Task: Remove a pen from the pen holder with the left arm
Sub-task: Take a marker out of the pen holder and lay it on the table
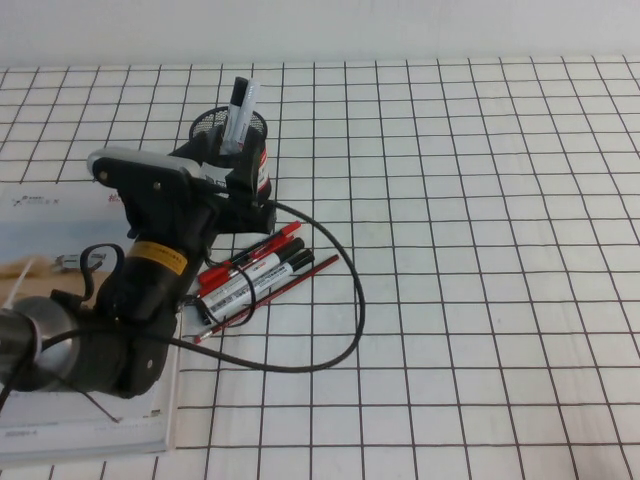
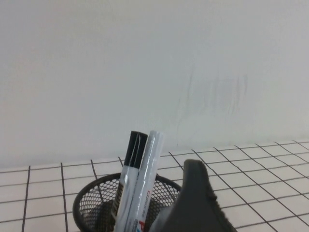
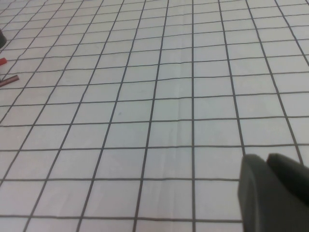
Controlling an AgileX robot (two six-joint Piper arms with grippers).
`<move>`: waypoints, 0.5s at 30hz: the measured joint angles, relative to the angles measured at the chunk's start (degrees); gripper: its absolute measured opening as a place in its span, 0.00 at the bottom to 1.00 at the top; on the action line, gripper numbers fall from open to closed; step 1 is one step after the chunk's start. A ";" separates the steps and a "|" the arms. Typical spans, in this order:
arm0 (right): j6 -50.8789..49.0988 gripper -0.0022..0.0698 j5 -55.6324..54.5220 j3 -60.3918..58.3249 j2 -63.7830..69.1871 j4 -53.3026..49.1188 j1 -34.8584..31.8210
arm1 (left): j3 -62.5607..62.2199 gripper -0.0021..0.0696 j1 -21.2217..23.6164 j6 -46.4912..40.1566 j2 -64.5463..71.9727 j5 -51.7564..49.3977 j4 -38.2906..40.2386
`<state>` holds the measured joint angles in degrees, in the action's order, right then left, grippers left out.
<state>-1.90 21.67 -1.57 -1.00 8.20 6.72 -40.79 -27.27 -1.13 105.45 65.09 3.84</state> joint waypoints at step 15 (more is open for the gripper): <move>0.00 0.01 0.00 0.00 0.00 0.00 0.00 | -8.83 0.64 0.00 -2.26 5.92 -1.66 3.88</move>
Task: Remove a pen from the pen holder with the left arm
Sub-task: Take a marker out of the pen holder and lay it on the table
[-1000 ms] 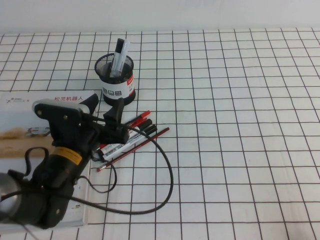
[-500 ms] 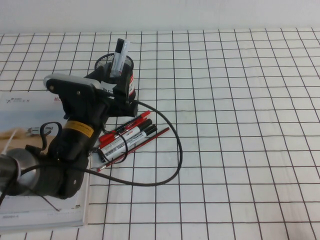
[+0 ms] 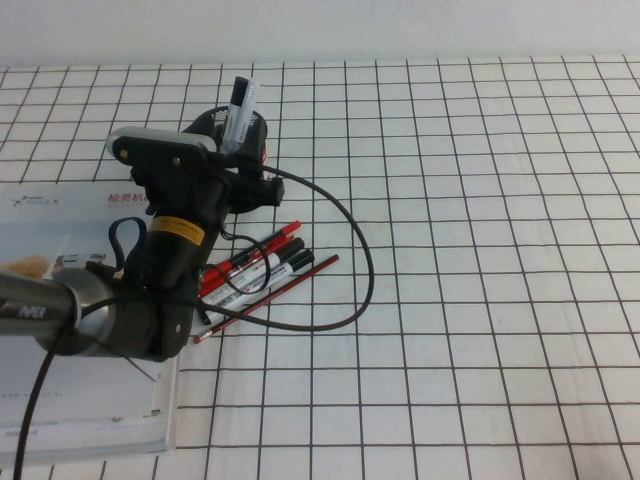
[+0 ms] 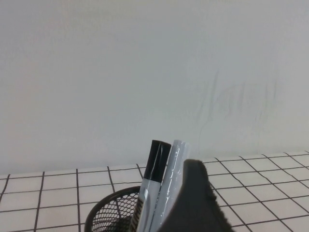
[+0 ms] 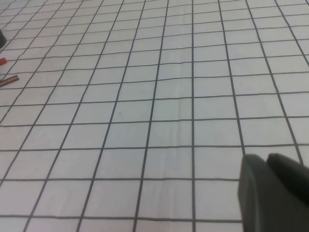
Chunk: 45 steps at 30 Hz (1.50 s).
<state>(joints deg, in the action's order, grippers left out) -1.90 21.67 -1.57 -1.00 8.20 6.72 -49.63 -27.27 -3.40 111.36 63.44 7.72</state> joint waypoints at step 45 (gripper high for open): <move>0.00 0.01 0.00 0.00 0.00 0.00 0.00 | -5.08 0.48 1.56 -1.05 4.23 -6.36 -0.35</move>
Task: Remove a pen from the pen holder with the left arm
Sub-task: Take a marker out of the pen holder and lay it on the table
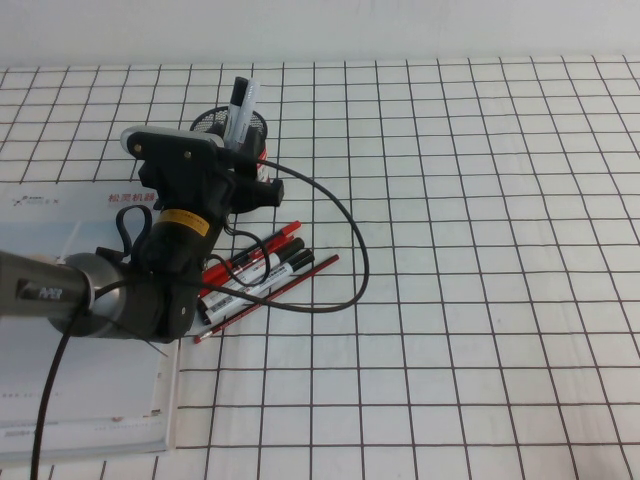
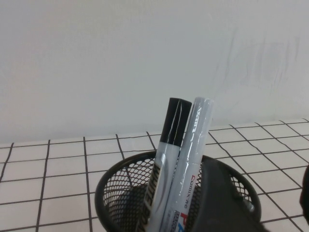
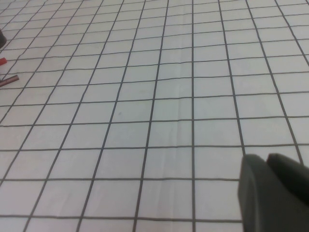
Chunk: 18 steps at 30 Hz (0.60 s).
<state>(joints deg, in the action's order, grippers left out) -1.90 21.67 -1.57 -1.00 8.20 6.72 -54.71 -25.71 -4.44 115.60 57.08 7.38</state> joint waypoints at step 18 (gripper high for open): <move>0.00 0.01 0.00 0.00 0.00 0.00 0.00 | 0.00 0.32 0.00 -0.62 0.00 0.00 0.00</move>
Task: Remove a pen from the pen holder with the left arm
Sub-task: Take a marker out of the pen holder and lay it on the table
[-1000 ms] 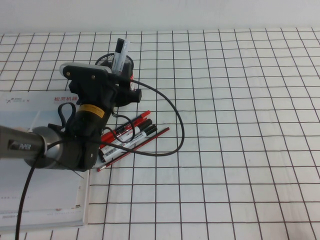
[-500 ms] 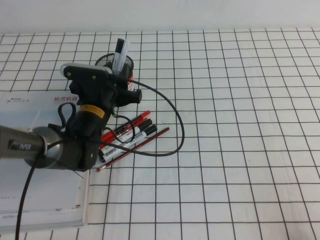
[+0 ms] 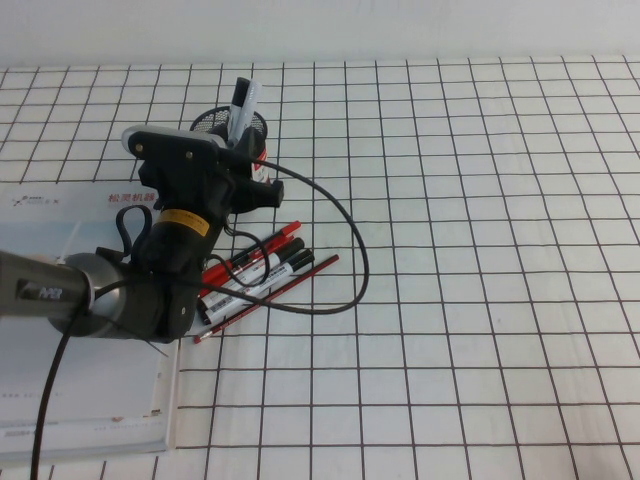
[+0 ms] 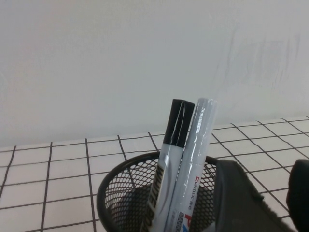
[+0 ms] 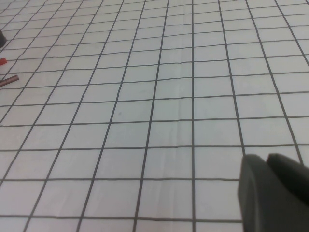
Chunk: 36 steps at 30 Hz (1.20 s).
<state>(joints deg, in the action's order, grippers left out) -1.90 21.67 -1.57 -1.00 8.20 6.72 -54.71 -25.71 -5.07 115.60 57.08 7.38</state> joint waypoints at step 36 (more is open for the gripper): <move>0.00 0.01 0.00 0.00 0.00 0.00 0.00 | -0.55 0.31 1.52 -2.79 1.27 0.00 -4.37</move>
<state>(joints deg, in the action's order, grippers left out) -1.90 21.67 -1.57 -1.00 8.20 6.72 -55.26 -24.19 -7.85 116.86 57.08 3.01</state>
